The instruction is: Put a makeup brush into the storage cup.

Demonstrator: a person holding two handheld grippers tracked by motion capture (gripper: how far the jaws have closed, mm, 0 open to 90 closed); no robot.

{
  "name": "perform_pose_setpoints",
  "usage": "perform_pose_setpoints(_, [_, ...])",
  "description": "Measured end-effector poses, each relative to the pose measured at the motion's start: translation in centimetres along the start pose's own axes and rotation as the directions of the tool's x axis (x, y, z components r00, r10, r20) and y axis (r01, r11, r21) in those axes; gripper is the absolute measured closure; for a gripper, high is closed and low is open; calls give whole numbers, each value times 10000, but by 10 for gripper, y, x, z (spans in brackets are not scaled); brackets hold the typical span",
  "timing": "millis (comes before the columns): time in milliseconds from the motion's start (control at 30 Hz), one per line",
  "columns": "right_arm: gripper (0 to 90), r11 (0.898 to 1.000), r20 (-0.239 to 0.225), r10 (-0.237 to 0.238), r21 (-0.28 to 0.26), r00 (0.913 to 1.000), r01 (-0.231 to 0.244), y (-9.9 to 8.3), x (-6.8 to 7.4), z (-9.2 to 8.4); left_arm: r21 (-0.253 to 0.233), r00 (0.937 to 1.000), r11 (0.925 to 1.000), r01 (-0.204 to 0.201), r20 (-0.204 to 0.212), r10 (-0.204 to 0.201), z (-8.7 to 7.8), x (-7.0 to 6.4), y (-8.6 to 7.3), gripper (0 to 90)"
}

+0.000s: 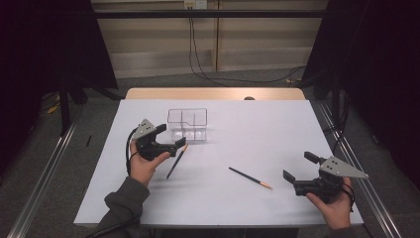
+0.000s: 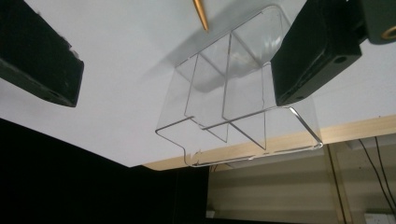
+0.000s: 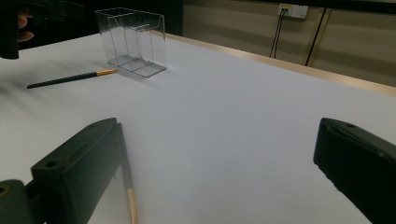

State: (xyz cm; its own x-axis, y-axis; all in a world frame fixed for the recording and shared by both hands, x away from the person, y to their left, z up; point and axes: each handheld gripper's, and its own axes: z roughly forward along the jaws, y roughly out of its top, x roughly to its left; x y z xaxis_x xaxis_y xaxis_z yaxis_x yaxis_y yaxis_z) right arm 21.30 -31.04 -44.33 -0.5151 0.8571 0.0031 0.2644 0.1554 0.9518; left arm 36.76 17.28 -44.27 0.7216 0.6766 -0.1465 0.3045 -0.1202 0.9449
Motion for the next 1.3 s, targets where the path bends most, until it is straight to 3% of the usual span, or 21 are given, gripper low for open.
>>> perform_pose_setpoints(300, [1, 9999, -65, -29, 104, 10000, 29, 0, -1, 0, 985, 9998, 9950, -141, 168, 125, 7, -1, 8, 24])
perform_pose_setpoints(533, [2, 9999, -114, -46, 106, 9999, 48, 0, -1, 0, 2031, 9998, 9792, 17, 191, -57, 12, 1, 10, 24])
perform_pose_setpoints(600, [1, 9999, -96, -38, 113, 9999, 39, 0, -1, 0, 2362, 9999, 9717, -95, 109, 71, 13, 2, 12, 24])
perform_pose_setpoints(700, [2, 9999, -48, -33, 106, 10000, 33, -1, -1, 0, 2691, 9996, 9630, 122, 230, -191, 15, 2, 14, 22])
perform_pose_setpoints(933, [1, 9999, -123, -26, 145, 9999, 28, -1, -1, 0, 3724, 9995, 9280, 73, 272, -188, 21, 1, 22, 13])
perform_pose_setpoints(1033, [2, 9999, -91, -47, 132, 9999, 48, -1, -1, 0, 4144, 9993, 9099, 170, 237, -294, 24, 0, 24, 10])
perform_pose_setpoints(1067, [2, 9999, -66, -42, 110, 10000, 43, -1, -1, 0, 4405, 9992, 8976, 160, 262, -307, 25, 1, 26, 10])
perform_pose_setpoints(1100, [1, 9999, -60, -40, 111, 10000, 41, -1, -1, 0, 4432, 9989, 8961, 239, 252, -391, 26, 0, 26, 11])
perform_pose_setpoints(1167, [2, 9999, -64, -44, 116, 10000, 45, -1, -1, 0, 4704, 9991, 8824, 105, 308, -283, 28, 1, 28, 10])
perform_pose_setpoints(1200, [2, 9999, -70, -18, 128, 10000, 19, -1, -1, 0, 4729, 9990, 8809, 176, 275, -347, 29, 1, 28, 10])
perform_pose_setpoints(1233, [2, 9999, -59, -1, 124, 10000, 2, -1, -1, 0, 4849, 9990, 8743, 222, 227, -379, 30, 0, 29, 10])
perform_pose_setpoints(1267, [2, 9999, -64, -3, 124, 10000, 4, -1, -1, 0, 5082, 9989, 8611, 135, 311, -341, 31, 0, 30, 10])
perform_pose_setpoints(1300, [2, 9999, -53, -12, 127, 10000, 12, -1, -1, 0, 5035, 9983, 8633, 342, 234, -532, 32, -1, 30, 10])
